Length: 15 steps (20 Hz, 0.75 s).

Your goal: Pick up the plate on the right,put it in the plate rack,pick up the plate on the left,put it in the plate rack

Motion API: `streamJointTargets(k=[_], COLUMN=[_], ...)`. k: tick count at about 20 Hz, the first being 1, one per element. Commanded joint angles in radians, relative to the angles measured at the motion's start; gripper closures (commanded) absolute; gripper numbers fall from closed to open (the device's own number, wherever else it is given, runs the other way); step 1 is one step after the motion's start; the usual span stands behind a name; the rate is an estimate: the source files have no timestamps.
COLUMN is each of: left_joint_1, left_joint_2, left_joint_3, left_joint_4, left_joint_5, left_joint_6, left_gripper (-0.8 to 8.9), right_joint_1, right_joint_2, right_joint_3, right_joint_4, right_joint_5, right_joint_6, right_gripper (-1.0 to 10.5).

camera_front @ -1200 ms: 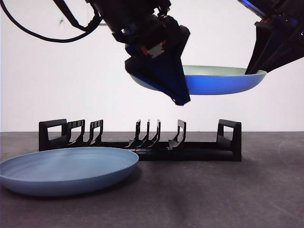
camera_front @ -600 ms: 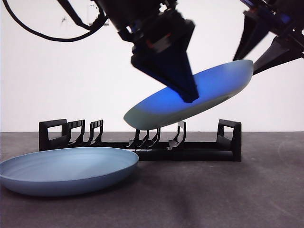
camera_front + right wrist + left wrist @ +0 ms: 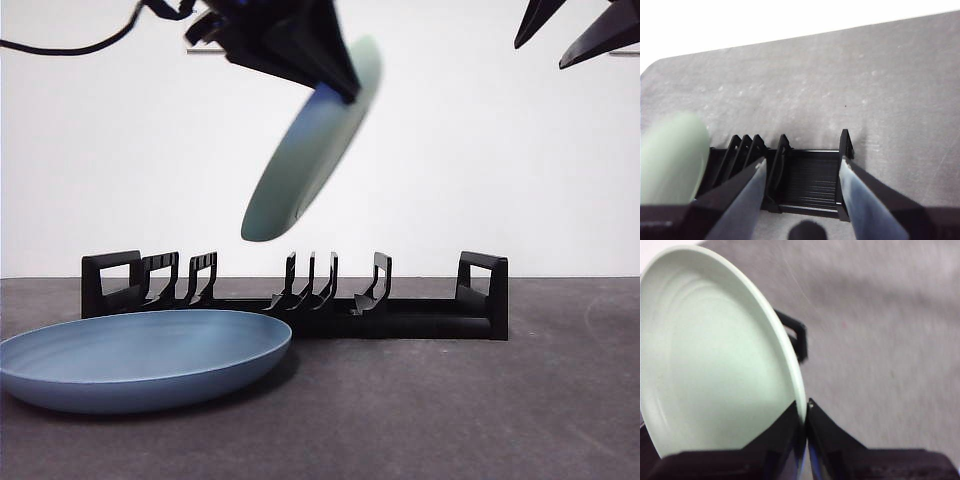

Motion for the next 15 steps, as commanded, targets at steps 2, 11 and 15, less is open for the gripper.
streamJointTargets(k=[2, 11, 15], left_joint_1=[0.169, 0.538, 0.606], left_joint_2=[-0.008, -0.005, 0.005], left_joint_3=[-0.002, -0.002, -0.002], left_joint_4=[0.080, 0.125, 0.129], left_joint_5=[0.180, 0.584, 0.613], left_joint_6=[-0.094, -0.156, -0.155], left_gripper=[8.22, 8.22, 8.23], right_joint_1=[0.000, 0.000, 0.000], right_joint_2=[0.002, 0.002, 0.002], right_joint_3=[0.003, 0.003, 0.003], right_joint_4=[-0.004, -0.003, -0.003], right_joint_5=[0.004, 0.004, 0.004], right_joint_6=[0.006, 0.007, 0.007], right_gripper=[7.0, 7.0, 7.0])
